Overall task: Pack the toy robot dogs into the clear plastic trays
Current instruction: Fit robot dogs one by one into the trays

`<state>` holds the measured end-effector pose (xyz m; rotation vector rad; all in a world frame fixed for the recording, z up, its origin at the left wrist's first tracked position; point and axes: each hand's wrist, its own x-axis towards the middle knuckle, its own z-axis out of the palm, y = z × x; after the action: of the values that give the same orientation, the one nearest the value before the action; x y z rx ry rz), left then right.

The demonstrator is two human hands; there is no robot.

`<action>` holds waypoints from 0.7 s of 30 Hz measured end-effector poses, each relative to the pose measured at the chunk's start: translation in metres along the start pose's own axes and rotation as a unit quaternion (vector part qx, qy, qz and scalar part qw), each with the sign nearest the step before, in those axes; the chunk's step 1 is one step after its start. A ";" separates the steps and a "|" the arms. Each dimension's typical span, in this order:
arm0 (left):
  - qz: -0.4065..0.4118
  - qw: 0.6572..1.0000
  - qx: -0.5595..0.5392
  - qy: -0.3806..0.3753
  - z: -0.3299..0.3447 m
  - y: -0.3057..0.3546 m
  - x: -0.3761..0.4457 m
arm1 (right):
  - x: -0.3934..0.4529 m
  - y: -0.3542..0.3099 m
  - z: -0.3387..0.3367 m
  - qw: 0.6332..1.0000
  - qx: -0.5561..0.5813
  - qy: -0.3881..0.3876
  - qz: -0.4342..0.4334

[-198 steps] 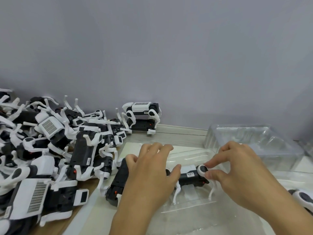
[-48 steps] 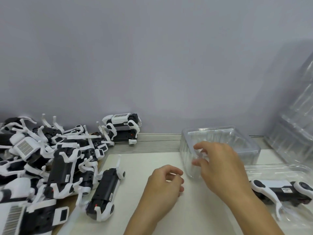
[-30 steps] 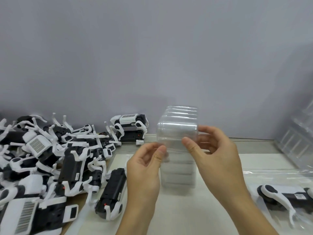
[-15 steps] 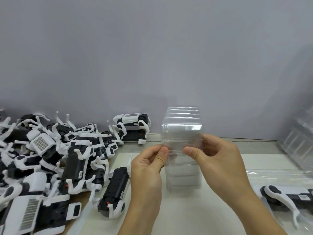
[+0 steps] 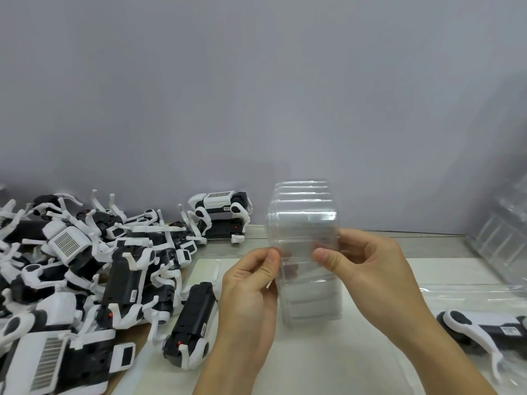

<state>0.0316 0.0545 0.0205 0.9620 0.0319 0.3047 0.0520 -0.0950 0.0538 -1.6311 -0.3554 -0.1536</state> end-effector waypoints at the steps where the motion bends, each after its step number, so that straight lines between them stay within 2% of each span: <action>1: 0.023 0.999 0.038 0.010 0.000 -0.001 0.000 | 0.000 0.000 0.000 1.000 -0.001 -0.001 0.001; 4: 0.131 0.966 0.223 0.017 0.001 0.000 -0.002 | 0.001 0.002 -0.002 1.000 -0.004 0.003 0.002; 6: 0.177 0.941 0.288 -0.014 0.001 0.002 -0.003 | 0.001 0.002 -0.003 1.000 -0.007 0.006 0.001; 8: 0.177 0.934 0.305 -0.055 -0.001 0.006 -0.003 | 0.001 0.002 -0.004 1.000 -0.010 0.005 -0.001; 10: 0.169 0.937 0.302 -0.056 -0.004 0.009 -0.002 | 0.000 0.001 -0.004 1.000 -0.007 -0.001 -0.006; 13: 0.168 0.944 0.284 -0.017 -0.003 0.008 -0.002 | -0.001 -0.001 0.000 1.000 -0.006 0.000 -0.018; 17: 0.212 0.923 0.318 0.039 0.004 0.005 -0.004 | -0.002 -0.003 0.007 0.998 -0.034 0.030 -0.039; 21: 0.220 0.926 0.297 0.081 0.007 0.004 -0.004 | -0.002 -0.005 0.008 0.997 -0.041 0.042 -0.052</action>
<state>0.0278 0.0503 0.0271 1.5472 0.0619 0.8215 0.0475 -0.0870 0.0572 -1.6814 -0.3741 -0.3177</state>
